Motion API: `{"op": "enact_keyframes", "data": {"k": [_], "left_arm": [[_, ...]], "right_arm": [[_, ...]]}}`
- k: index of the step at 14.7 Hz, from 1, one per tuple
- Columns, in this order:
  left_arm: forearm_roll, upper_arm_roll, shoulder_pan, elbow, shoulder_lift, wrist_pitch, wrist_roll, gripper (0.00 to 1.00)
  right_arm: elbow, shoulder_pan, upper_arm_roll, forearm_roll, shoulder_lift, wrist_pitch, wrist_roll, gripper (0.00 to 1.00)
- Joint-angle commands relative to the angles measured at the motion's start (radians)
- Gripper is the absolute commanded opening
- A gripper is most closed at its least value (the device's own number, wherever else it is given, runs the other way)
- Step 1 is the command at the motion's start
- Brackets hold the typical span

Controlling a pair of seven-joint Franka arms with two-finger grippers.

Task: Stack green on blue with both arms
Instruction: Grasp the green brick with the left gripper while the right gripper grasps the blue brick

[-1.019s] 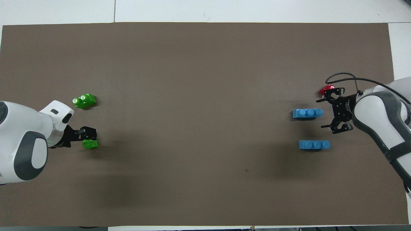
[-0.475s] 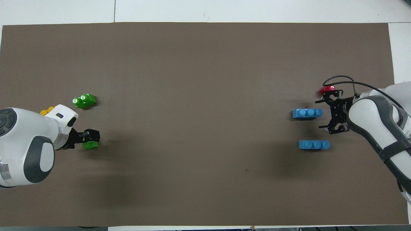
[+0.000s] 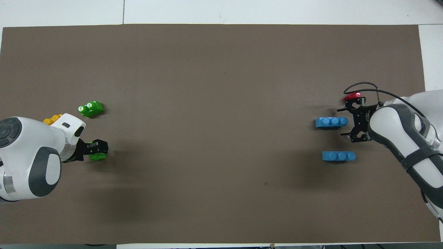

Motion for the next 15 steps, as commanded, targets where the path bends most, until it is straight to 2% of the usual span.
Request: {"op": "enact_keyframes", "data": {"k": [1, 2, 3, 4, 5, 7, 10, 12, 15], "left_arm": [[0.016, -0.003, 0.001, -0.02, -0.005, 0.028, -0.024, 0.76], [0.016, -0.003, 0.001, -0.02, -0.005, 0.027, -0.024, 0.57], [0.016, -0.003, 0.0, -0.02, -0.005, 0.027, -0.034, 0.23], [0.016, -0.003, 0.0, -0.02, -0.005, 0.027, -0.036, 0.01], [0.016, -0.003, 0.0, -0.018, -0.005, 0.027, -0.036, 0.0], [0.016, -0.003, -0.003, -0.004, 0.006, 0.022, -0.041, 0.0], [0.014, -0.005, -0.008, 0.051, 0.015, -0.013, -0.105, 0.0], [0.009, -0.005, -0.008, 0.117, 0.015, -0.086, -0.111, 0.0], [0.003, -0.005, -0.008, 0.232, 0.03, -0.201, -0.122, 0.0]], "right_arm": [[-0.012, 0.011, 0.003, 0.03, 0.0, 0.03, -0.055, 0.7], [-0.01, 0.011, 0.003, 0.03, 0.0, 0.033, -0.057, 0.59], [-0.01, 0.011, 0.003, 0.03, 0.001, 0.038, -0.052, 0.49], [-0.01, 0.01, 0.003, 0.03, 0.003, 0.045, -0.046, 0.38], [-0.009, 0.01, 0.003, 0.03, 0.003, 0.048, -0.036, 0.3], [-0.009, 0.0, 0.003, 0.031, 0.004, 0.051, -0.026, 0.28], [-0.009, -0.001, 0.003, 0.066, 0.004, 0.053, -0.028, 0.2], [-0.007, -0.001, 0.003, 0.106, 0.004, 0.053, -0.023, 0.0], [0.058, 0.031, 0.006, 0.131, 0.026, 0.048, 0.064, 0.0]]}}
